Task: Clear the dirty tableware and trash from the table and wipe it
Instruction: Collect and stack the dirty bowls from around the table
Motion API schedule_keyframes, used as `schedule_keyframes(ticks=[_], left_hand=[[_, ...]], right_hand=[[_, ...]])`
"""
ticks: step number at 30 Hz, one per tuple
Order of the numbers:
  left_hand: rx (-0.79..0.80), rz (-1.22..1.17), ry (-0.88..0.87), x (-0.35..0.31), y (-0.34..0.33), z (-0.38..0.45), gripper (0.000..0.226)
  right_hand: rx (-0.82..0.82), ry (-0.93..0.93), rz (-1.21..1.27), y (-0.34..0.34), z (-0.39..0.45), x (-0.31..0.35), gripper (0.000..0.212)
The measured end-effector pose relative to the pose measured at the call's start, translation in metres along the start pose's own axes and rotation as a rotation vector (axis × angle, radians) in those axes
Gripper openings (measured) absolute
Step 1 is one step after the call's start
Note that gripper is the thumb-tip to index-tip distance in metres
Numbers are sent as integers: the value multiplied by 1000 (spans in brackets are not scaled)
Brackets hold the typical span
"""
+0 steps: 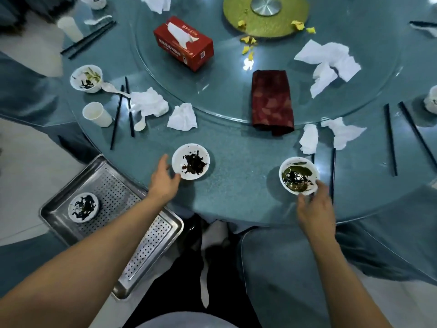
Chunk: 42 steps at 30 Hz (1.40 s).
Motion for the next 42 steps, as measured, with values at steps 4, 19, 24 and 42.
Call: schedule_keyframes(ticks=[4, 19, 24, 42], left_hand=[[-18, -242, 154, 0, -7, 4, 67], [1, -367, 211, 15, 16, -35, 47], [-30, -512, 262, 17, 49, -74, 44], [-256, -810, 367, 116, 248, -157, 36]], right_hand=[[-1, -159, 12, -2, 21, -7, 67], [116, -153, 448, -32, -1, 60, 31], [346, 46, 647, -46, -67, 144, 37], [745, 515, 606, -78, -297, 288, 31]])
Point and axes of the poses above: each hand's wrist, its own z-axis towards the middle knuckle, its own y-axis out of the back of the hand, x = y × z, the point moved 7 cm from there along z, towards the middle knuckle, and after that the axes turned 14 degrees about -x, right-handed, at the moved point
